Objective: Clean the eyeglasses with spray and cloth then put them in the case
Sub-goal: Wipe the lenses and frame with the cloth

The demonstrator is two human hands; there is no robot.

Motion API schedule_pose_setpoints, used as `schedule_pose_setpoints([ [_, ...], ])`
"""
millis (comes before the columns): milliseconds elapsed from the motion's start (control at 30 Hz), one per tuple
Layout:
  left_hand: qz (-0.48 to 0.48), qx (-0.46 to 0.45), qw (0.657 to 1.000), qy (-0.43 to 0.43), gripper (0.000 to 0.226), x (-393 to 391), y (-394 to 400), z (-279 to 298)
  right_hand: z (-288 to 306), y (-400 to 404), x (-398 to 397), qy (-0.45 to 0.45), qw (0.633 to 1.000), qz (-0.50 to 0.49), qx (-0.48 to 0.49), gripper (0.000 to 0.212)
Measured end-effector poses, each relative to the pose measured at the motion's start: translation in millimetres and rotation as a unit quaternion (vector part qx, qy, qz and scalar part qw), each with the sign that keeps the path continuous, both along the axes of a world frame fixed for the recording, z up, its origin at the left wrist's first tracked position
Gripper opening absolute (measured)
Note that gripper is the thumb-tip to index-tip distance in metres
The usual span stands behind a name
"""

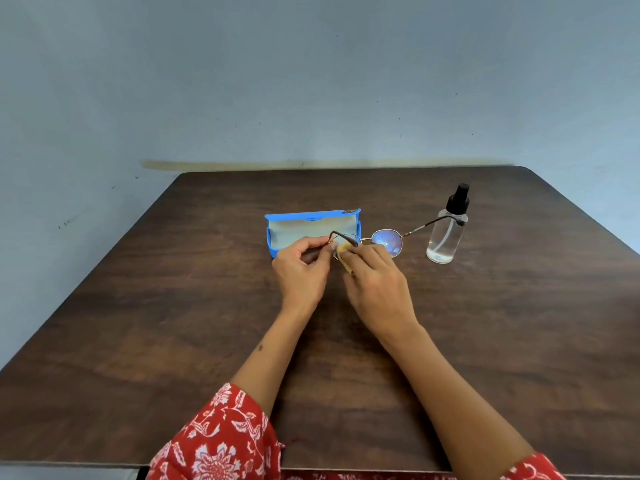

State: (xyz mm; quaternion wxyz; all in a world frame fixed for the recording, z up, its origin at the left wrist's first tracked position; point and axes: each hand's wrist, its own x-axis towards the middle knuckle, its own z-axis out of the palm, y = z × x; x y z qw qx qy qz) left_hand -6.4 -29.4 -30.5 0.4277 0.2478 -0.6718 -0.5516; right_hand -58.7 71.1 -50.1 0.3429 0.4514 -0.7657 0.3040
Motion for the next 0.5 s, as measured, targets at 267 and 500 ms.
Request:
schedule_pose_setpoints([
  [267, 0.007, 0.021, 1.000, -0.004, 0.015, 4.3, 0.3, 2.1, -4.9, -1.7, 7.7, -0.037, 0.999, 0.007, 0.027, 0.033],
  [500, 0.011, 0.023, 1.000, 0.004, 0.015, 2.9, 3.8, 5.3, -6.5, -2.2, 5.9, -0.040, 0.999, -0.020, 0.008, 0.032],
])
